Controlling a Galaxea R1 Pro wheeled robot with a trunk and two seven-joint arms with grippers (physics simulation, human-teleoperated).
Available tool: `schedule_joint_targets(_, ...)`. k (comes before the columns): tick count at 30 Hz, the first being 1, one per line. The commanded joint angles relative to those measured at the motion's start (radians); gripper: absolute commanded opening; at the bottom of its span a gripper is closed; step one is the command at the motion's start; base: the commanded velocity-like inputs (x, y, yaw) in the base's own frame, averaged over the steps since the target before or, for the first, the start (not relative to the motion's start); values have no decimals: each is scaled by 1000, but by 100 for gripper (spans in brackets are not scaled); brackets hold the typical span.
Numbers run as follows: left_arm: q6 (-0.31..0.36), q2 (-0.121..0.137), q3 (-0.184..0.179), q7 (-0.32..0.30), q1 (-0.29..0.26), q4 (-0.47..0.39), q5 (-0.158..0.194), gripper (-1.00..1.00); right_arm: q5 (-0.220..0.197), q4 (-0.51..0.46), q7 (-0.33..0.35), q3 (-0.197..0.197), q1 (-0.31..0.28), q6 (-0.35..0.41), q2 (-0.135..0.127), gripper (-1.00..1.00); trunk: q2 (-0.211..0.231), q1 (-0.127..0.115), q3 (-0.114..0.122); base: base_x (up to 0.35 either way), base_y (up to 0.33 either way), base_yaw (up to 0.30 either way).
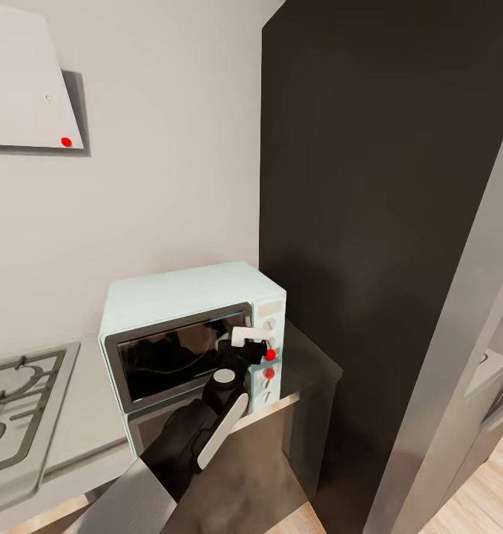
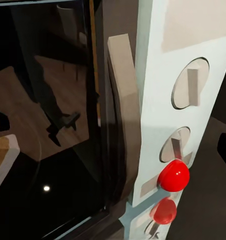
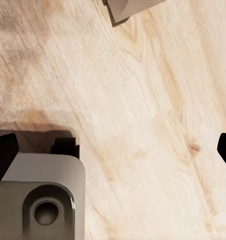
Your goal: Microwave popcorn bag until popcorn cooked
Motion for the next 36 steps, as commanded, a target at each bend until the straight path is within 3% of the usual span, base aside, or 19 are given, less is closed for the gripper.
schedule_joint_targets(1,3,0,13,10,-1,-1,4,100,10,2,-4,-8,-1,2,0,100,-1,0,-1,0,0,0)
schedule_joint_targets(7,6,0,9,25,-1,-5,6,100,10,2,-3,-8,-1,1,-1,100,-1,0,-1,-51,0,0)
schedule_joint_targets(10,7,0,7,51,-1,-6,7,100,10,2,-3,-8,-1,2,-1,100,-1,0,-1,-298,0,0)
schedule_joint_targets(21,8,0,7,51,-1,5,9,100,10,2,-4,-8,-1,3,-1,100,-1,0,-1,-333,0,0)
schedule_joint_targets(28,6,0,7,45,-1,24,82,100,10,2,-4,-8,-1,2,-1,100,-1,0,-1,-334,0,0)
schedule_joint_targets(32,1,0,6,38,-1,98,87,100,10,2,-4,-8,-1,2,-1,100,-1,0,-1,-307,0,0)
schedule_joint_targets(34,-62,0,5,22,-1,195,99,100,10,2,-4,-8,-1,2,-1,100,-1,0,-1,-67,0,0)
schedule_joint_targets(36,-185,0,5,-146,-1,399,162,100,10,2,-5,-8,-1,2,1,100,-1,0,-1,-12,0,0)
